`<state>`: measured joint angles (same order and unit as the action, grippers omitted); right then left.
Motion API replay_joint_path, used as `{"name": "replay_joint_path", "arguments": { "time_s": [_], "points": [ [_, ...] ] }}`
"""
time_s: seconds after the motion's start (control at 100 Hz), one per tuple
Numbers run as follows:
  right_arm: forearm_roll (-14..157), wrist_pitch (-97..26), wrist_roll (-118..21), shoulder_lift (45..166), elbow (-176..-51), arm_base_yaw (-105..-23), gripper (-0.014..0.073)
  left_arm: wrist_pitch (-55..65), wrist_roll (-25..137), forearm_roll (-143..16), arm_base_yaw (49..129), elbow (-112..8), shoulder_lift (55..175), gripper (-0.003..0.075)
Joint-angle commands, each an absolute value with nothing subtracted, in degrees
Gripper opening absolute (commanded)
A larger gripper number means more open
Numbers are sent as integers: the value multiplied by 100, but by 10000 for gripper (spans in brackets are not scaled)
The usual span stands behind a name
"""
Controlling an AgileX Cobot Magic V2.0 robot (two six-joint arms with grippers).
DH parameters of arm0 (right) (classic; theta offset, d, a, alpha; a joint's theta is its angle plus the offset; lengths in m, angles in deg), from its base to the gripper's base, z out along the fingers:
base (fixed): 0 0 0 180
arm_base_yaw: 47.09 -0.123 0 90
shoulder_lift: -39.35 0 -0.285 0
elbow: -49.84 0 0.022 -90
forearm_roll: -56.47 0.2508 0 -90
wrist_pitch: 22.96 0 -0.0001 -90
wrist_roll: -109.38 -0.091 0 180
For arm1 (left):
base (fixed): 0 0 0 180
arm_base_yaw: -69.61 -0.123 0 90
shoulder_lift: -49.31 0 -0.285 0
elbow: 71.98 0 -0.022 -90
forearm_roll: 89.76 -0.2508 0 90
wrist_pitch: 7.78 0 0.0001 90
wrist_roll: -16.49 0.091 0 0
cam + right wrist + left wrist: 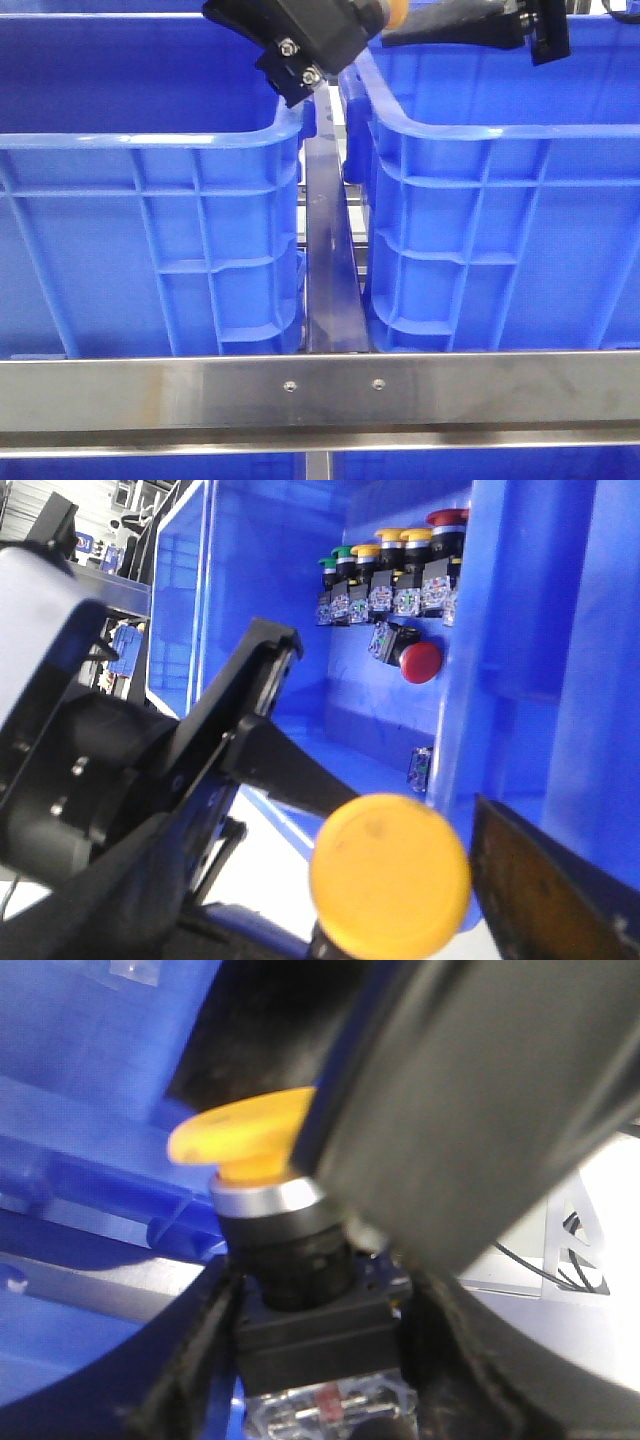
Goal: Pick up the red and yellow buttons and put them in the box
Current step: 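Grasp the yellow button with the right gripper and open the left gripper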
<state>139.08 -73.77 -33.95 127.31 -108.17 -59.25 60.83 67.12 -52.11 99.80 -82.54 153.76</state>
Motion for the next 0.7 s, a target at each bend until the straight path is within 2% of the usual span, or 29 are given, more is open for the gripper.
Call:
{"name": "replay_joint_path", "arguments": {
  "time_s": [0.0,0.25,0.3,0.5,0.69],
  "points": [
    [14304,-7489,-3289,12595,-11014,-5941,599,6012,6701,-4830,10022,-8420,15065,145],
    [14304,-7493,-3289,12595,-11014,-5941,587,6012,6701,-4830,10022,-8420,15065,145],
    [14304,-7500,-3289,12595,-11014,-5941,549,6012,6701,-4830,10022,-8420,15065,145],
    [14304,-7643,-3246,12595,-11014,-5941,281,6012,6701,-4830,10022,-8420,15065,145],
    [14304,-7648,-3246,12595,-11014,-5941,266,6001,6701,-4830,10022,-8420,15065,145]
  ]
}}
